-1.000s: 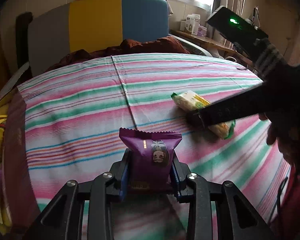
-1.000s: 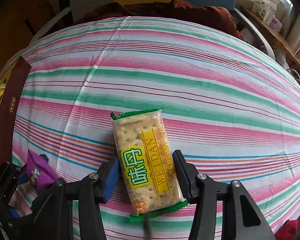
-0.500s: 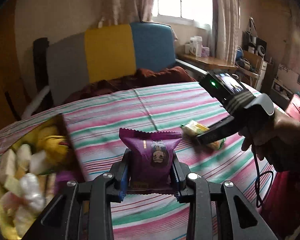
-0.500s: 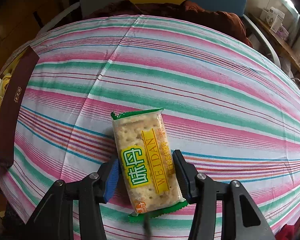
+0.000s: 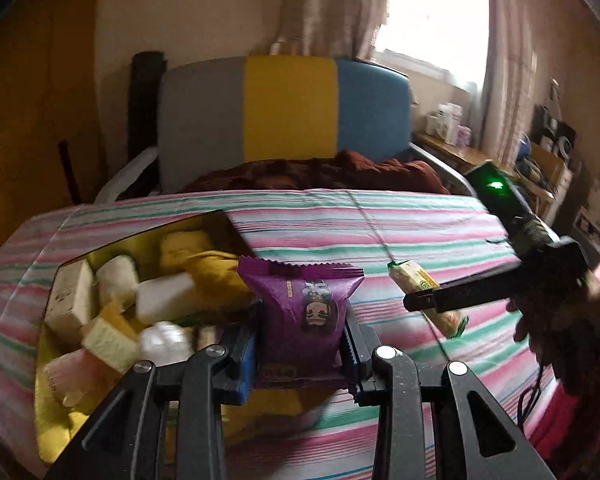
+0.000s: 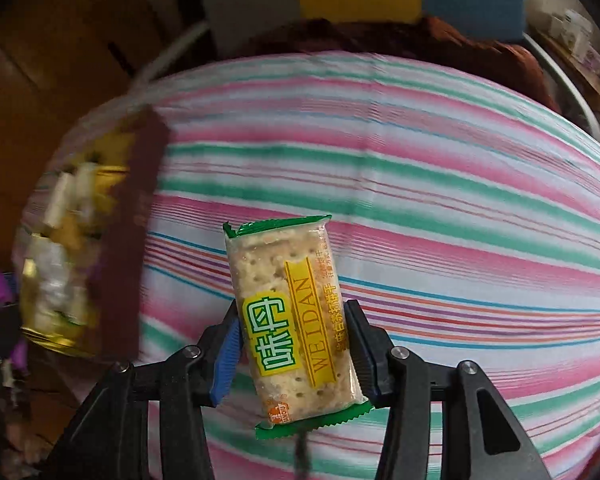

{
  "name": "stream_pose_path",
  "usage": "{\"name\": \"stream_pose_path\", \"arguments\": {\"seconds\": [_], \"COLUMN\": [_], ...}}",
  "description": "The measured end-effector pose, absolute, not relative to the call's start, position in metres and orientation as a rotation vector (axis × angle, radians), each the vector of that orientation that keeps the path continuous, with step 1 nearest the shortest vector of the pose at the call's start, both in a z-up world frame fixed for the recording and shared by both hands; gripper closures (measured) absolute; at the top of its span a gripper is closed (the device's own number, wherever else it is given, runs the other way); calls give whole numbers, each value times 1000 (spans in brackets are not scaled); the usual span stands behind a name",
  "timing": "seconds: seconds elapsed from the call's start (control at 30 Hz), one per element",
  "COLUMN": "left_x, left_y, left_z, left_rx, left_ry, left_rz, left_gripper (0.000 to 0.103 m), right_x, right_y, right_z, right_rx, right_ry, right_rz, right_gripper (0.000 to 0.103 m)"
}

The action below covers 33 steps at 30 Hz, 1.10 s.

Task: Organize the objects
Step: 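Carry both packets to the gold tray and open both tools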

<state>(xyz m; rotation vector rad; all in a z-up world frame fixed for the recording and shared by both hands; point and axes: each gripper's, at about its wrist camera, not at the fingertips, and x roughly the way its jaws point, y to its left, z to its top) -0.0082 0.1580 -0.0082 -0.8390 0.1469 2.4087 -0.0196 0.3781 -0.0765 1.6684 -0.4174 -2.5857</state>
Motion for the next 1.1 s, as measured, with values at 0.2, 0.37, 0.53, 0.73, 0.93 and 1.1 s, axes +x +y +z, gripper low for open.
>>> {"name": "stream_pose_path", "arguments": {"seconds": [0.2,0.37,0.53,0.73,0.93,1.1], "left_x": [-57,-87,-106,-102,-76,-53], "left_y": [102,82,77,69,62,58], "left_z": [-8,-9,-15,-19,-12,-7], "left_rx": [-943,-965,-987,-997,-941,-927], "left_ry": [-8,18,52,42,51,24], "left_rz": [2481,2553,2625,2687,2752,2763], "left_gripper": [68,67,64,32,9,0], "right_x": [-28,-56,-63,-55,-27,-2], "right_y": [322,277,239,218,213,206], "right_z": [-52,-55,-57,-66,-56,-46], "right_rx": [1505,1458,1452,1432,1351,1272], "right_ry": [-445,-469,-413,-303,-173,-84], "right_rz": [-2532,-2476,-2421,-2478,-2640,-2772], "right_gripper": [54,54,50,48,39,33]}}
